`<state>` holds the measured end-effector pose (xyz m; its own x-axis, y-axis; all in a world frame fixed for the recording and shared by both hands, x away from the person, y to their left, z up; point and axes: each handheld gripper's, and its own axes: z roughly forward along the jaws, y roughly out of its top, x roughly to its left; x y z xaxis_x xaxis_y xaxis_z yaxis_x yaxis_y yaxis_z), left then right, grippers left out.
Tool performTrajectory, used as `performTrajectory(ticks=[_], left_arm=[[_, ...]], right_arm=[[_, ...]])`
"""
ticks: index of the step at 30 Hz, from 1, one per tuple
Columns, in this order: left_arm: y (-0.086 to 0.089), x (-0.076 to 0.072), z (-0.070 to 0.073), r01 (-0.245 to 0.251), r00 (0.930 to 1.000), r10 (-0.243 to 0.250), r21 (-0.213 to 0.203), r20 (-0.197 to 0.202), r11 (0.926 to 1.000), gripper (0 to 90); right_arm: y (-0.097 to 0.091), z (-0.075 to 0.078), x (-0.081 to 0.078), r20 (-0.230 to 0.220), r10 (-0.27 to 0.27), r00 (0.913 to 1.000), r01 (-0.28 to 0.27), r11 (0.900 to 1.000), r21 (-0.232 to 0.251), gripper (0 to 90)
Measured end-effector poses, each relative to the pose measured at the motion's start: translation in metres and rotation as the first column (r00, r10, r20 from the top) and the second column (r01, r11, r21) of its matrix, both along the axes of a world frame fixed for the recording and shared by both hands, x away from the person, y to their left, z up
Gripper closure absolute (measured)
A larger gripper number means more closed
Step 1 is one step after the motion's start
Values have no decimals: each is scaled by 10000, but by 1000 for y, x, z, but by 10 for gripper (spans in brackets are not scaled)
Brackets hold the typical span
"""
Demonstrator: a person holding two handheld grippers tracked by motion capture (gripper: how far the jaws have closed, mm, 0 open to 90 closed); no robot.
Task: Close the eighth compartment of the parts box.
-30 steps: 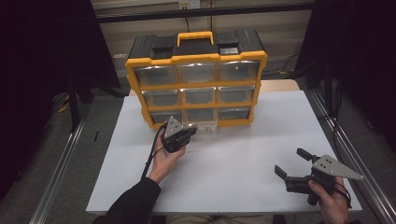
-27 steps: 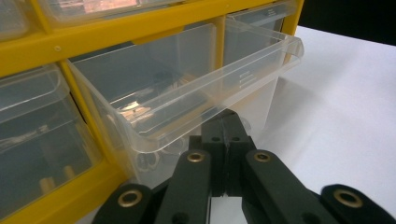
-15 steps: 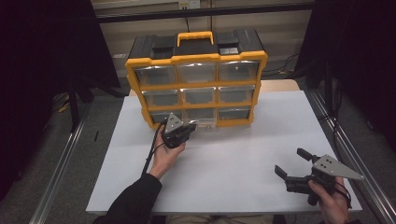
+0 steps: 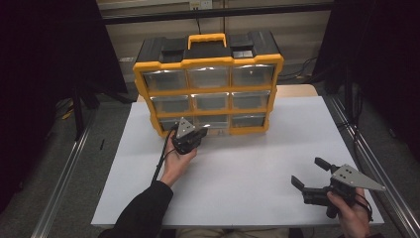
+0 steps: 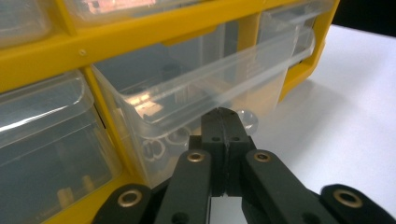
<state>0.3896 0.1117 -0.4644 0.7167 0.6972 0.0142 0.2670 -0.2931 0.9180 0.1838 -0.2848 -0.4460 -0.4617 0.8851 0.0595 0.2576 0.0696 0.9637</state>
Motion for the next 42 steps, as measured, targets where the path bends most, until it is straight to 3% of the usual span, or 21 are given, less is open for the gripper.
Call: performTrajectory(ticks=[3, 15, 22, 24, 25, 28, 29, 31, 37, 42], left_arm=[[0, 3, 1, -54, 10000, 53, 167, 82, 9998, 900], [-4, 16, 0, -188, 9997, 185, 198, 150, 9996, 900], [-3, 23, -7, -379, 9991, 373, 333, 181, 9987, 900], [-4, 25, -7, -470, 9989, 469, 136, 55, 9988, 900], [-4, 26, -6, -473, 9988, 469, 363, 118, 9982, 900], [-5, 29, -5, -474, 9988, 470, 438, 97, 9979, 900], [-6, 30, -5, -489, 9988, 488, 295, 47, 9984, 900], [-7, 29, -5, -524, 9986, 520, 495, 89, 9974, 900], [-6, 28, -5, -419, 9991, 418, 544, 25, 9976, 900], [-3, 21, -2, 66, 9997, -78, 547, 214, 9985, 887]], right_arm=[[0, 0, 1, 8, 11, 10000, -11, 10000, 20, 1], [-1, -1, 2, -18, -5, 10000, 5, 10000, 62, 1], [-2, -2, 3, -58, 12, 10000, -11, 9999, 119, 1], [-1, -2, 3, -55, 38, 10000, -37, 9999, 117, 1], [-1, -2, 3, -58, 44, 10000, -43, 10000, 87, 1], [-1, -2, 4, -70, 54, 10000, -53, 9999, 106, 1], [-1, -2, 4, -71, 58, 10000, -57, 9999, 113, 1], [-1, -2, 4, -72, 44, 10000, -43, 9999, 135, 1], [-2, -2, 3, -46, 39, 10000, -39, 9999, 113, 1], [-1, -1, 3, -45, 54, 10000, -54, 9999, 98, 1]])
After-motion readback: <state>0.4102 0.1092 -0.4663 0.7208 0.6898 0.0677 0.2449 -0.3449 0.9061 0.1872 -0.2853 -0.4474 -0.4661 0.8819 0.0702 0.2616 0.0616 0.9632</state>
